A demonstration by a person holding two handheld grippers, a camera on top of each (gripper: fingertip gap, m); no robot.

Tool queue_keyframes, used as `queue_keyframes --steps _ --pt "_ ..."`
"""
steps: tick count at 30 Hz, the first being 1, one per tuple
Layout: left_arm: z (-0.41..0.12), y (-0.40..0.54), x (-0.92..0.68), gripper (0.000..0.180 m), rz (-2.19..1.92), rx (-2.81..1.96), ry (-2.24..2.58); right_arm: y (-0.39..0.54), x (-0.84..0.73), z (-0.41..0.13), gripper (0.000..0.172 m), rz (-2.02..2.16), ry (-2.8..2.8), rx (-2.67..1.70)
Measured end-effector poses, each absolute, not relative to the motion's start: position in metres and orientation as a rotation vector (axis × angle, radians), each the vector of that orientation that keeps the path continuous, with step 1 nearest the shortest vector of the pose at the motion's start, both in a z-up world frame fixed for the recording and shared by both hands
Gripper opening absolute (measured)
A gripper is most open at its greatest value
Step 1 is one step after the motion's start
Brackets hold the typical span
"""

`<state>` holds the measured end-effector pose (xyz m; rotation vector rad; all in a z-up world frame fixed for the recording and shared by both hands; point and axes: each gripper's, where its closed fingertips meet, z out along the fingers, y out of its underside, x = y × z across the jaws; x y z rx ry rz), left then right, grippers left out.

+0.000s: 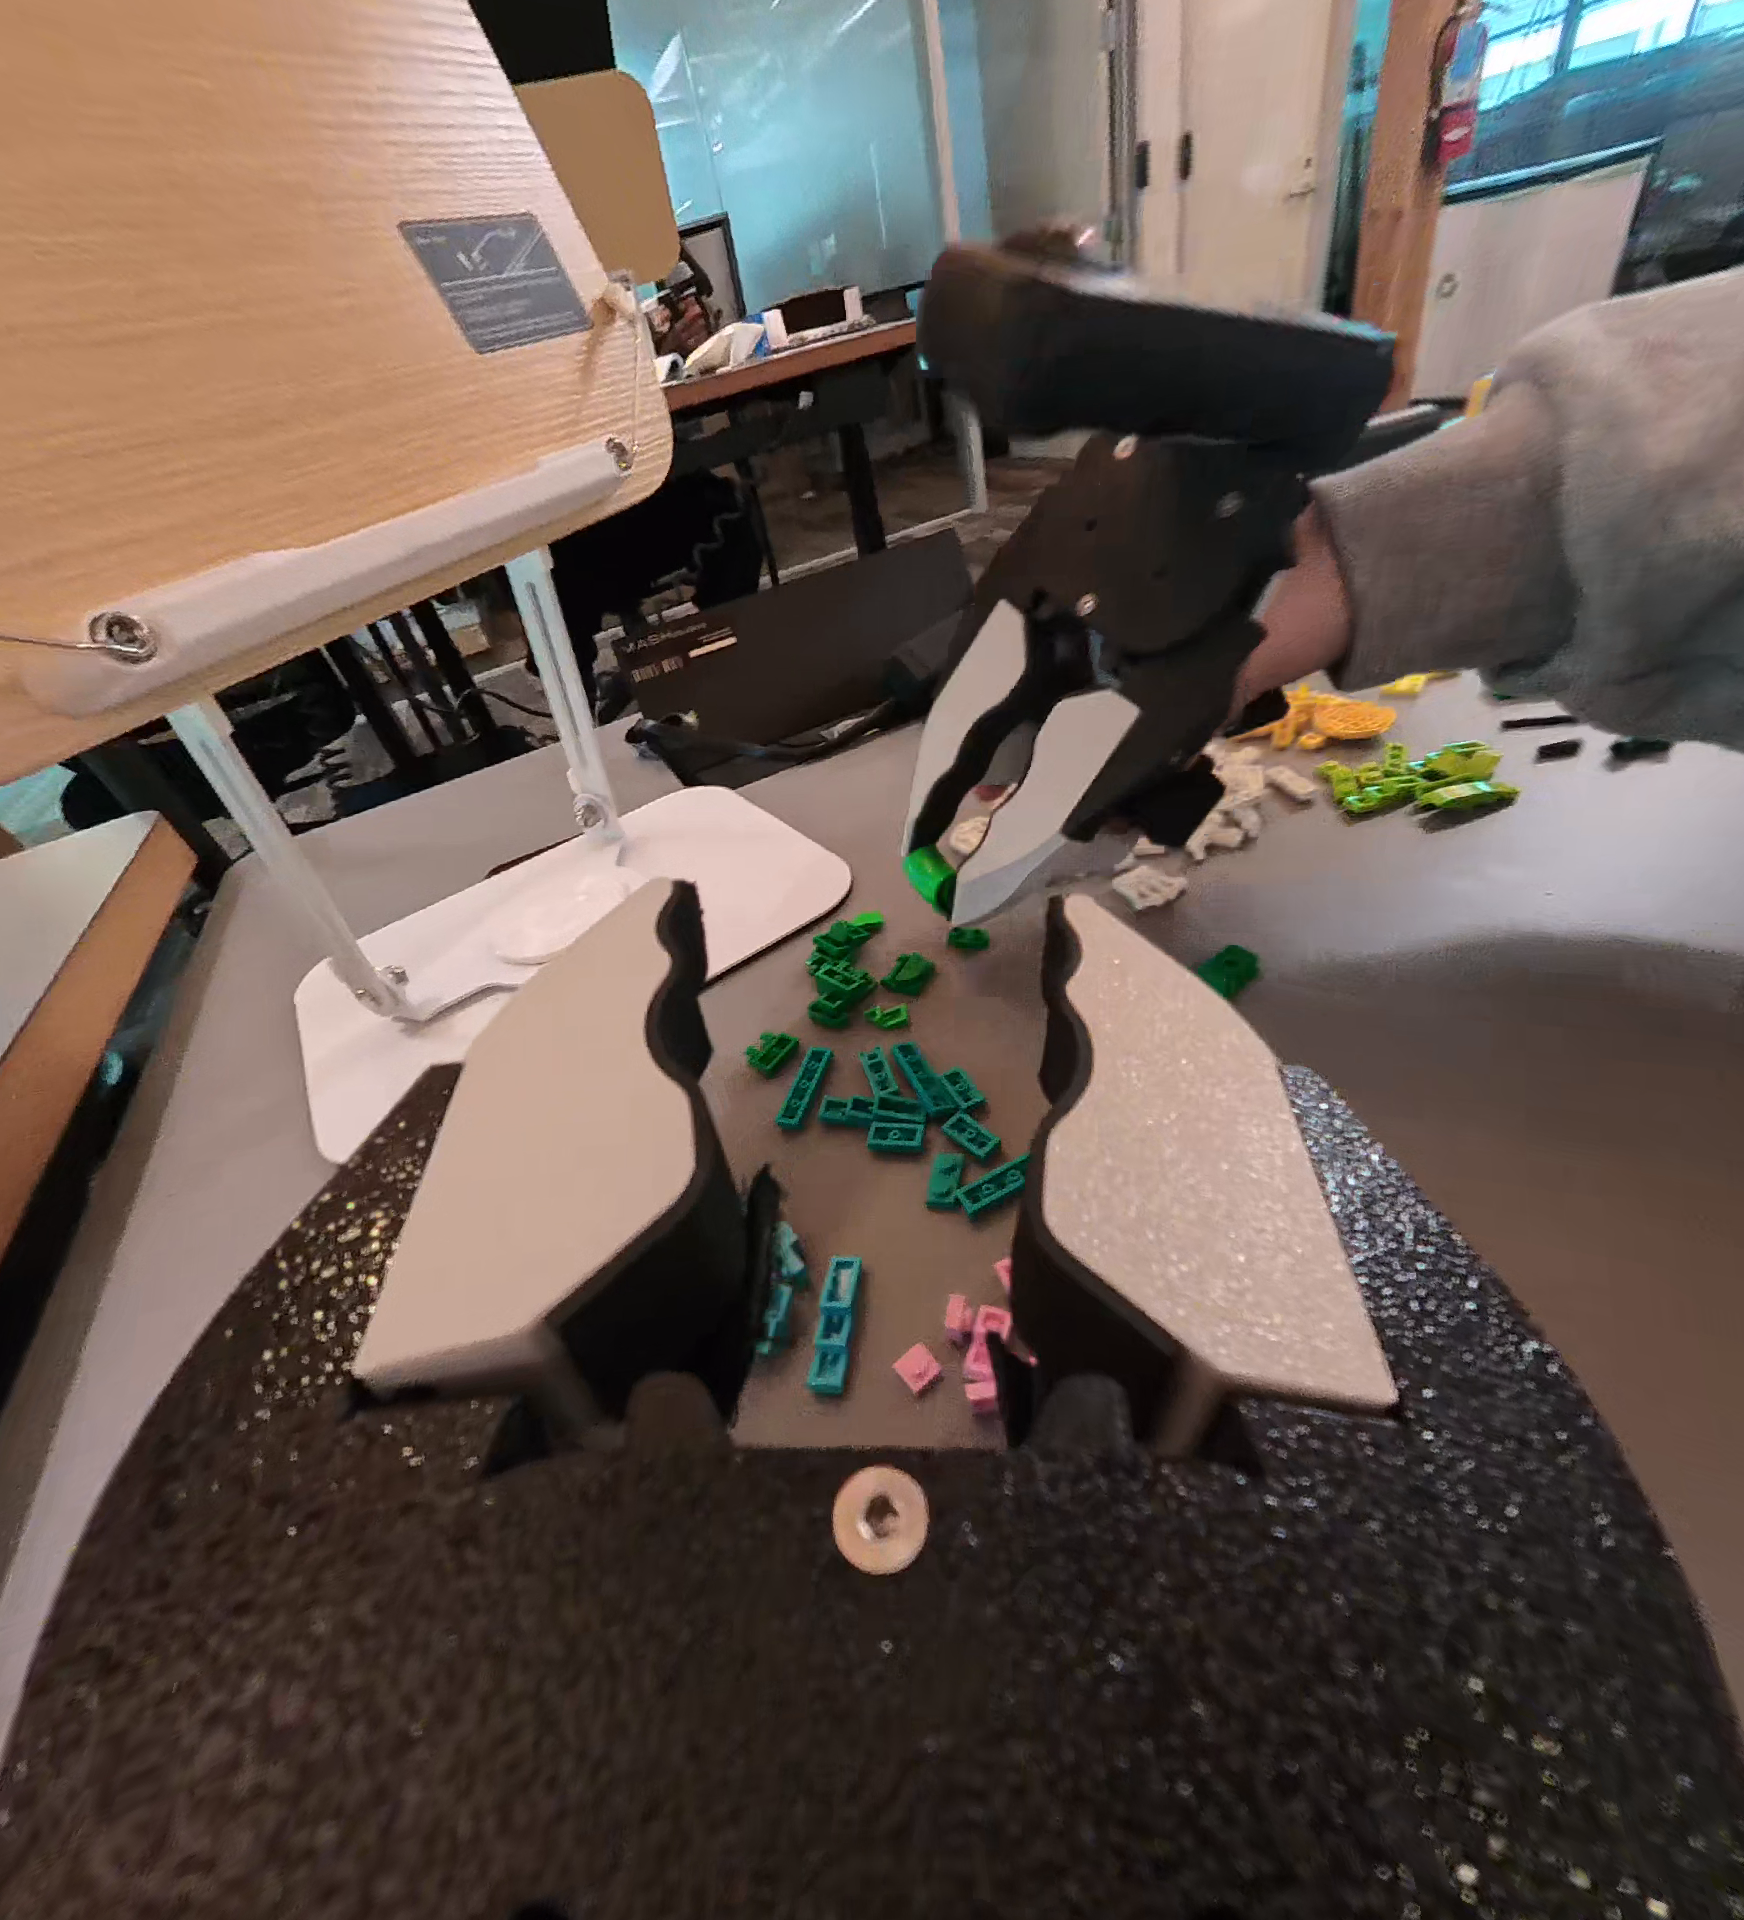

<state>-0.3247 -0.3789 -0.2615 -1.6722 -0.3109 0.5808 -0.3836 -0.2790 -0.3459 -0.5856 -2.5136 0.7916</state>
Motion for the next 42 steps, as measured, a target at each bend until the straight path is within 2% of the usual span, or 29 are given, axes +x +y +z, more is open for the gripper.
queue_keyframes --steps 6,9,14,21,28,30,35,42 --pt "-0.258 -0.379 -0.324 0.061 0.575 -1.652 -0.316 -0.281 -0.402 -0.366 0.028 0.770 -2.591 -0.671" --pt "-0.264 -0.377 -0.325 0.062 0.581 -1.683 -0.319 -0.280 -0.398 -0.363 0.041 0.776 -2.596 -0.700" --pt "-0.265 -0.377 -0.325 0.061 0.615 -1.696 -0.314 -0.303 -0.341 -0.336 0.040 1.033 -2.712 -0.543" --pt "-0.265 -0.379 -0.330 0.056 0.657 -1.691 -0.341 -0.331 -0.258 -0.357 0.034 0.971 -2.867 -0.207" --pt "-0.266 -0.379 -0.330 0.055 0.630 -1.686 -0.355 -0.353 -0.248 -0.361 0.044 0.996 -2.853 -0.349" --pt "-0.268 -0.377 -0.329 0.055 0.630 -1.694 -0.348 -0.354 -0.250 -0.363 0.043 0.961 -2.827 -0.373" --pt "-0.272 -0.374 -0.328 0.054 0.644 -1.724 -0.327 -0.351 -0.254 -0.366 0.027 0.913 -2.752 -0.349" --pt "-0.274 -0.375 -0.329 0.053 0.647 -1.734 -0.332 -0.341 -0.263 -0.364 0.025 0.914 -2.724 -0.412"
